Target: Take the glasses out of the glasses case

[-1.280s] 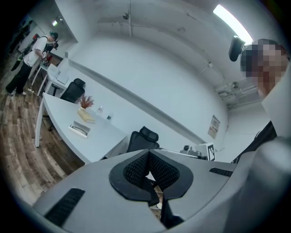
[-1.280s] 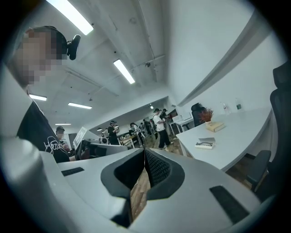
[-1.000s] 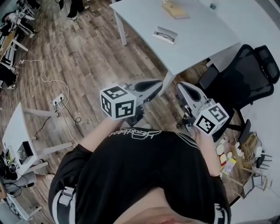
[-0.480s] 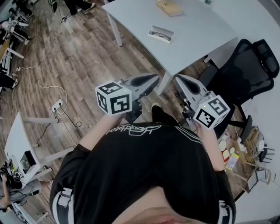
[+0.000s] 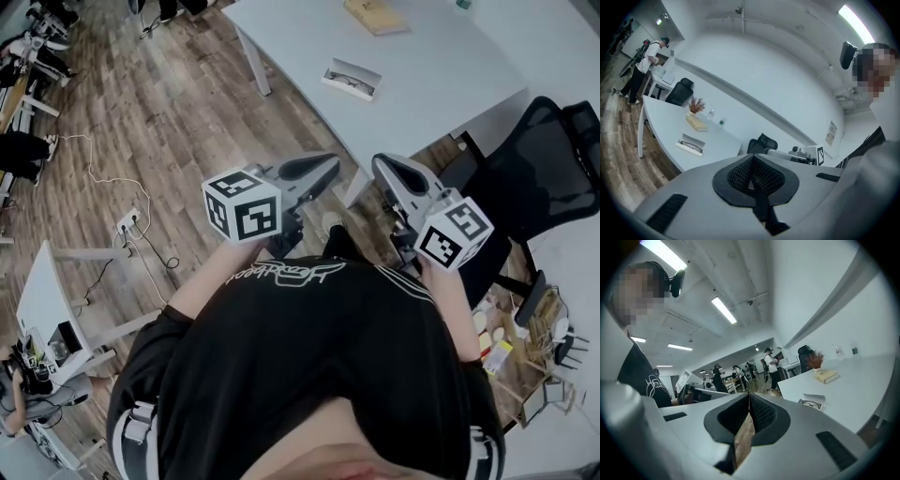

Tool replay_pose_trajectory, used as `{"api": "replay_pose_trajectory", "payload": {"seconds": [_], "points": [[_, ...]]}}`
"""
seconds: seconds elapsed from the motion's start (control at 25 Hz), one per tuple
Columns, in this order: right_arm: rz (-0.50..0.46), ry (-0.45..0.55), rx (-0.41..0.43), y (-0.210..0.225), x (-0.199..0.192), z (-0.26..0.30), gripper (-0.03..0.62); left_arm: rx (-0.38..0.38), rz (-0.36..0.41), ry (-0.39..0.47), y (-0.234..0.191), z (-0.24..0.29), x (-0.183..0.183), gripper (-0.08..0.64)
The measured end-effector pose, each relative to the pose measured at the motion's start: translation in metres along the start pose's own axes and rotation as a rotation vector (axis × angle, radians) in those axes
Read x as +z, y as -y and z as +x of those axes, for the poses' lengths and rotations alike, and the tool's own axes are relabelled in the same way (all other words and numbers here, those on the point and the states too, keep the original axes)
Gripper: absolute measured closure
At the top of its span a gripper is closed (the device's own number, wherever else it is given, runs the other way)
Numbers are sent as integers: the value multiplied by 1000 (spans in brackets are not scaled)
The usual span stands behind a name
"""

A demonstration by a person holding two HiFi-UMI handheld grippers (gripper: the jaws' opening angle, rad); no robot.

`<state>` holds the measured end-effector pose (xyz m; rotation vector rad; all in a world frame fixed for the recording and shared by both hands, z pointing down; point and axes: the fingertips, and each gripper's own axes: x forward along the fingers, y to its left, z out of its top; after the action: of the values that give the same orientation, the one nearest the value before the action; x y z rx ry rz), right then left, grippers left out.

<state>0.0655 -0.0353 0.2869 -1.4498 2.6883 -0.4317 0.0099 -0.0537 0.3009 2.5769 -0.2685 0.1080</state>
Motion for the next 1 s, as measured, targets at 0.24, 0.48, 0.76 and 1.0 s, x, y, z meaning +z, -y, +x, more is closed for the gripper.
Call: {"api": "replay_pose_trajectory", "payload": {"seconds": [0.24, 0.48, 0.76, 1.0], "points": [[39, -25, 22, 54, 6, 33, 583, 37, -42, -5, -45, 35, 19, 553], [59, -42, 50, 104, 14, 63, 583, 65, -72, -13, -88, 72, 35, 554], [84, -64, 66, 154, 16, 92, 583, 89, -105, -32, -132, 110, 46, 554], [102, -95, 82, 180, 14, 113, 583, 112, -133, -40, -159, 126, 50, 553]]}}
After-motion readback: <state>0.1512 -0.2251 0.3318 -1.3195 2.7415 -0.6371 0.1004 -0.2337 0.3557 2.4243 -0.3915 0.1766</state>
